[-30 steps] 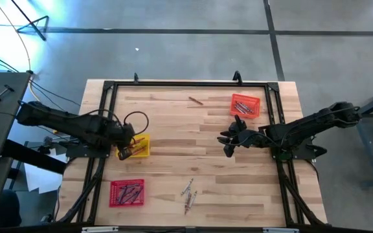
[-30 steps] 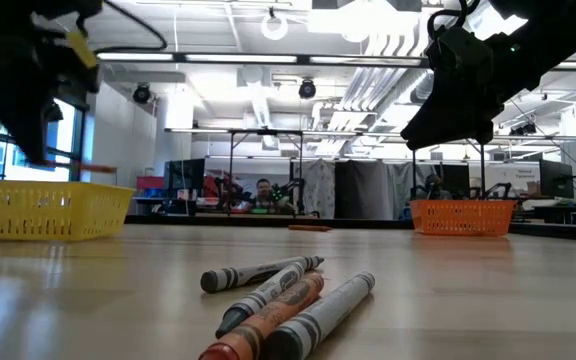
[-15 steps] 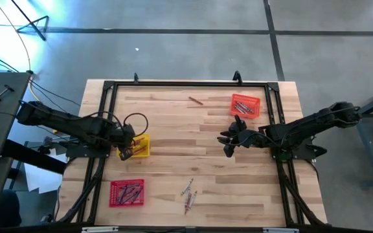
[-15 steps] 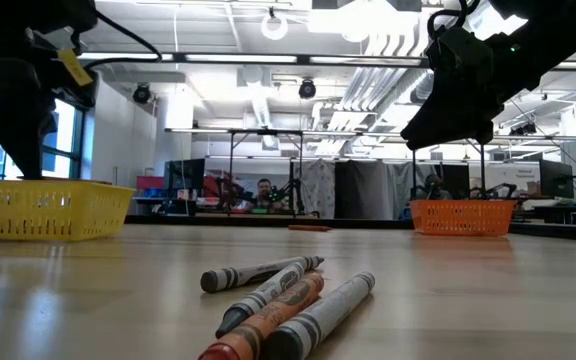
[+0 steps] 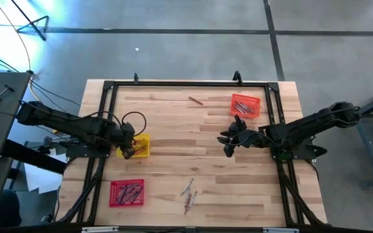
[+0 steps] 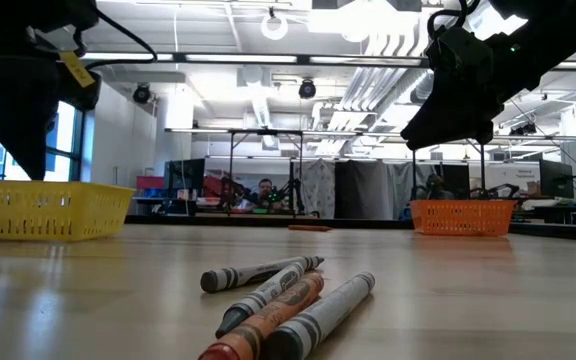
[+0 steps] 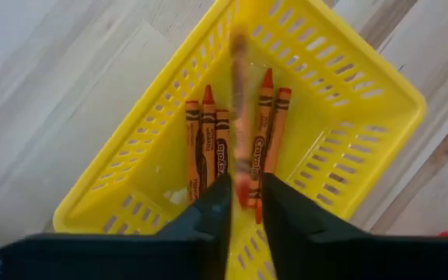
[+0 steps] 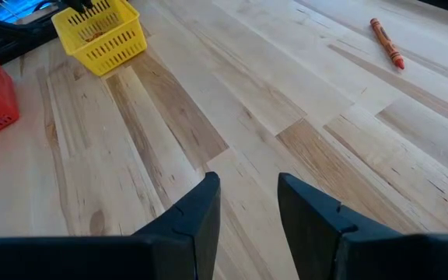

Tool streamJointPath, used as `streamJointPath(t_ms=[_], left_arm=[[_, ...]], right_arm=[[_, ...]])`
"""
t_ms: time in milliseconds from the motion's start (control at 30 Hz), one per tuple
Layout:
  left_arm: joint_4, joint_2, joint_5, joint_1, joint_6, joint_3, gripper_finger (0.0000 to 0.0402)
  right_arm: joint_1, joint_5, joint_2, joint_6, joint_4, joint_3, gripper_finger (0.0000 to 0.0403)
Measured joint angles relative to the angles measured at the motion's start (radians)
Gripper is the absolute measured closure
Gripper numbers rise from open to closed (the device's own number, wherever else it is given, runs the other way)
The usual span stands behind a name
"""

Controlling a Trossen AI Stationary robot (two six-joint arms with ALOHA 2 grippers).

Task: Sort crayons
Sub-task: Put the orange crayon into the yellow bin

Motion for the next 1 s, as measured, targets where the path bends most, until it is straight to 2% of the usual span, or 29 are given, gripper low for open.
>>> streamJointPath(t_ms=[200,367,500,633,733,867,1000], left_arm=[[0.021,0.0,0.009,0.0,-0.021,0.0,0.0264],[0.064,0.0,-0.009,0.0,0.012,0.023,0.0244],[0.17,0.0,-0.143,-0.002,0.14,0.11,0.0252],[0.476,0.01,-0.279,-0.005,0.369,0.137,0.0264],[0.626,0.034,-0.376,-0.005,0.5,0.136,0.0271],[0.673,0.076,-0.503,-0.004,0.576,0.135,0.0277],[0.685,0.123,-0.585,0.002,0.607,0.135,0.028]], right_arm=[[0.0,0.0,0.0,0.0,0.0,0.0,0.0277],[0.0,0.0,0.0,0.0,0.0,0.0,0.0277],[0.0,0.0,0.0,0.0,0.0,0.0,0.0277],[0.0,0.0,0.0,0.0,0.0,0.0,0.0277],[0.0,0.0,0.0,0.0,0.0,0.0,0.0277],[0.0,0.0,0.0,0.0,-0.001,0.0,0.0277],[0.0,0.0,0.0,0.0,0.0,0.0,0.0277]])
